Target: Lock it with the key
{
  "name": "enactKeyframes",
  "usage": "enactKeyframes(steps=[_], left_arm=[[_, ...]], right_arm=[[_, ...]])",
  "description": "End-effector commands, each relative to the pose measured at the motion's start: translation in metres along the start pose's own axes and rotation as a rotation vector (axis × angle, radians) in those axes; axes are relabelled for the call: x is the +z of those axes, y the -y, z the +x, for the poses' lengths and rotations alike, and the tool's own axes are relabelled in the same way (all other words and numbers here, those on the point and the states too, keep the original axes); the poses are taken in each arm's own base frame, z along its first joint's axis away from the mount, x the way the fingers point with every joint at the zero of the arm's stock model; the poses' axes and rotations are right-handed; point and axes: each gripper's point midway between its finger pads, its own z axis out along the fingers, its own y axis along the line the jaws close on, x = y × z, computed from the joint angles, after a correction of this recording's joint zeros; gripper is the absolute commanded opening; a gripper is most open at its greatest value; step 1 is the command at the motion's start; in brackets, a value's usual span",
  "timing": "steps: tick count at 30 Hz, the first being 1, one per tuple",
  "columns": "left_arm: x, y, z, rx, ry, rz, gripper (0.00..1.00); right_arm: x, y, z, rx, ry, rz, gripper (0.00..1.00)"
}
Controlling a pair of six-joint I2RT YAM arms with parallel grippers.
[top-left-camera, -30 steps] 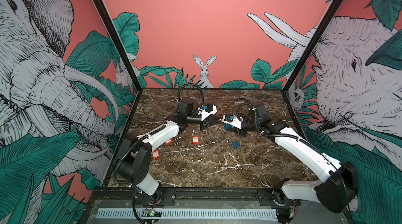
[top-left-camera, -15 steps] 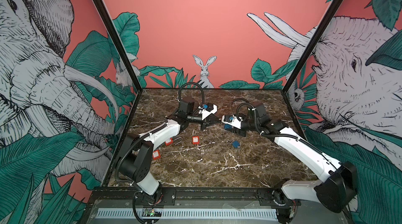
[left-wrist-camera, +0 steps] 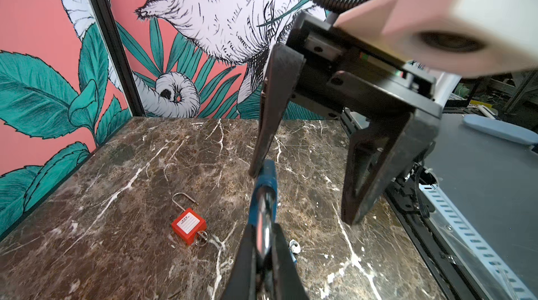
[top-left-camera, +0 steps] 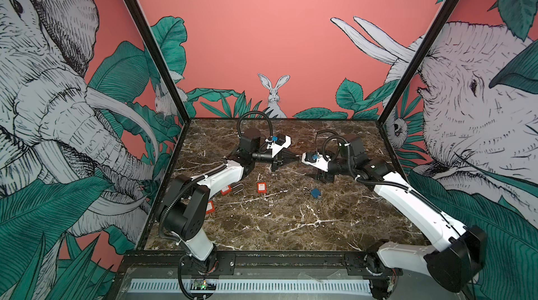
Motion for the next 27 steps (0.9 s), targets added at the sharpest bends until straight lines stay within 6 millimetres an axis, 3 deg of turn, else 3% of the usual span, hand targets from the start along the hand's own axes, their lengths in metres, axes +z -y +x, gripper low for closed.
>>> enactKeyframes(steps=[1,5,11,17,27], left_arm=[[-0.001,0.01,-0.024,0.086,0.08,0.04,0.0],[-0.001,0.013,-0.028,0.111,0.1,0.057,0.0],[0.002,0.017,-0.031,0.127,0.12,0.065,0.0],[0.004,0.022,-0.032,0.135,0.125,0.075,0.0],[0.005,0.023,-0.034,0.129,0.125,0.086,0.0]], right_arm=[[-0.015,-0.002,0.002,0.054,-0.004,-0.036,0.68],[-0.016,0.006,0.006,0.08,-0.045,-0.037,0.57],[-0.008,0.009,-0.005,0.104,0.009,-0.081,0.54],[-0.003,0.012,-0.006,0.105,0.004,-0.107,0.42],[-0.004,0.003,-0.008,0.103,0.014,-0.163,0.27]])
